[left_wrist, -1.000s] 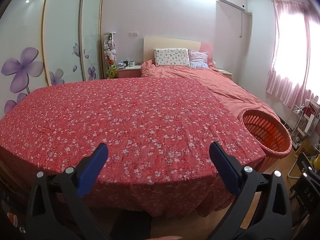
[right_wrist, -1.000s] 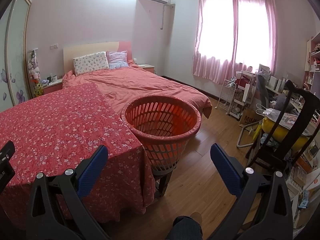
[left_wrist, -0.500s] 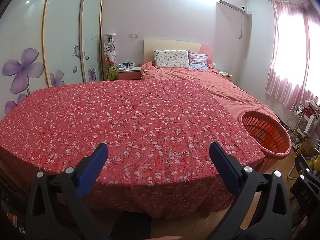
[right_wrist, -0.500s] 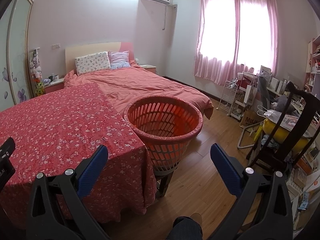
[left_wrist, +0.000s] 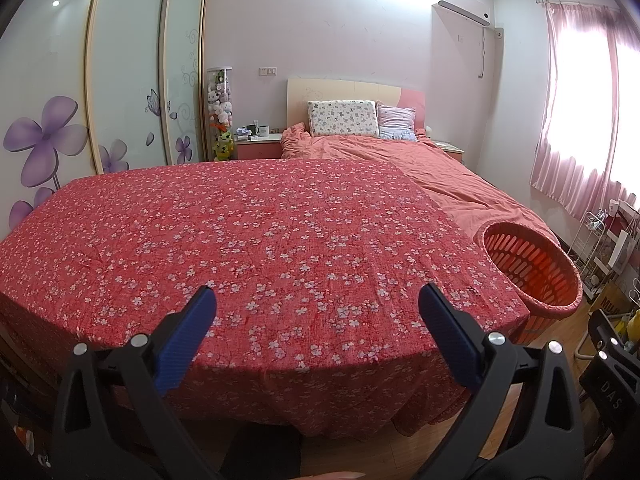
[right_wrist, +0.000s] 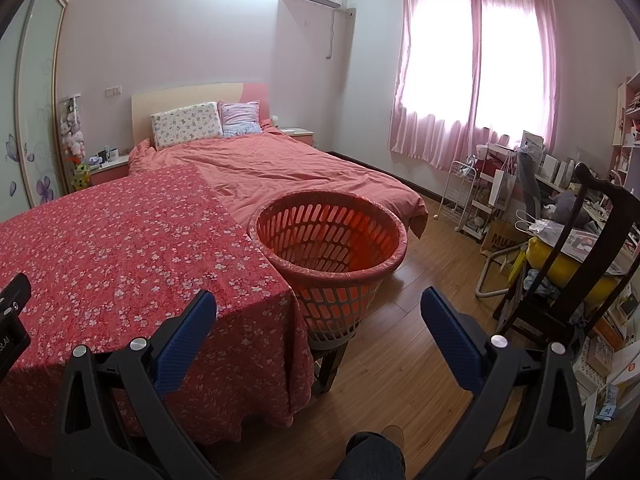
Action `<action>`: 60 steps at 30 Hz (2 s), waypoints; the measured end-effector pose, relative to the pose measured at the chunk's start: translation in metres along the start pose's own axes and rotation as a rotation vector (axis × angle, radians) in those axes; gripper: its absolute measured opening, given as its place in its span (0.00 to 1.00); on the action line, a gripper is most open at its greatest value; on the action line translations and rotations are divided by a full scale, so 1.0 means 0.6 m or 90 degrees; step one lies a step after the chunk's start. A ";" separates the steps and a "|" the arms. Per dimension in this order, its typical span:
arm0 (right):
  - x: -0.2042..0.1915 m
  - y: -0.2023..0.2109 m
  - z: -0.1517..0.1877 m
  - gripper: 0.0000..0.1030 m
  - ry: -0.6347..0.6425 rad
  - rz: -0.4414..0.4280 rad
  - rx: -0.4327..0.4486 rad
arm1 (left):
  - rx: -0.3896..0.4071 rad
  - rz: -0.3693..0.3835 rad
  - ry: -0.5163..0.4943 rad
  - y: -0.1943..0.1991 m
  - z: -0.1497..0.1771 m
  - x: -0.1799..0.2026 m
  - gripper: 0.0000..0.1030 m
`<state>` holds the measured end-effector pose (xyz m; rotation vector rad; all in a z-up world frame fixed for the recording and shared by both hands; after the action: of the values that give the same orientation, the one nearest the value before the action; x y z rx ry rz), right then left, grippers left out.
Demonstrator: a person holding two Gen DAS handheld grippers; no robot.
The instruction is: Collect trash
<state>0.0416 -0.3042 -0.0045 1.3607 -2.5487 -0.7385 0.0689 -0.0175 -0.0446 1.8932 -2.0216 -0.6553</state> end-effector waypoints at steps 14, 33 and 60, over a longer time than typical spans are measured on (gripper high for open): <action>0.001 -0.001 -0.001 0.98 0.000 0.000 0.000 | 0.000 0.001 -0.002 0.001 0.000 0.001 0.96; 0.002 -0.001 -0.001 0.98 0.000 -0.001 -0.001 | -0.003 0.002 -0.008 0.000 0.001 0.005 0.96; 0.000 -0.001 0.004 0.98 -0.001 -0.001 -0.003 | -0.004 0.001 -0.013 -0.001 0.003 0.001 0.96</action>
<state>0.0411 -0.3038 -0.0066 1.3620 -2.5455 -0.7455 0.0686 -0.0180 -0.0468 1.8890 -2.0311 -0.6813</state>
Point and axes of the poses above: each gripper's, at about its wrist camera, not at the fingertips, and y roughly against the way its jaws point, x to its right, z to its underside, the point moved 6 cm from there along -y, roughly the way its jaws point, and after that the axes turned 8 degrees about -y, right-handed, at the moved point
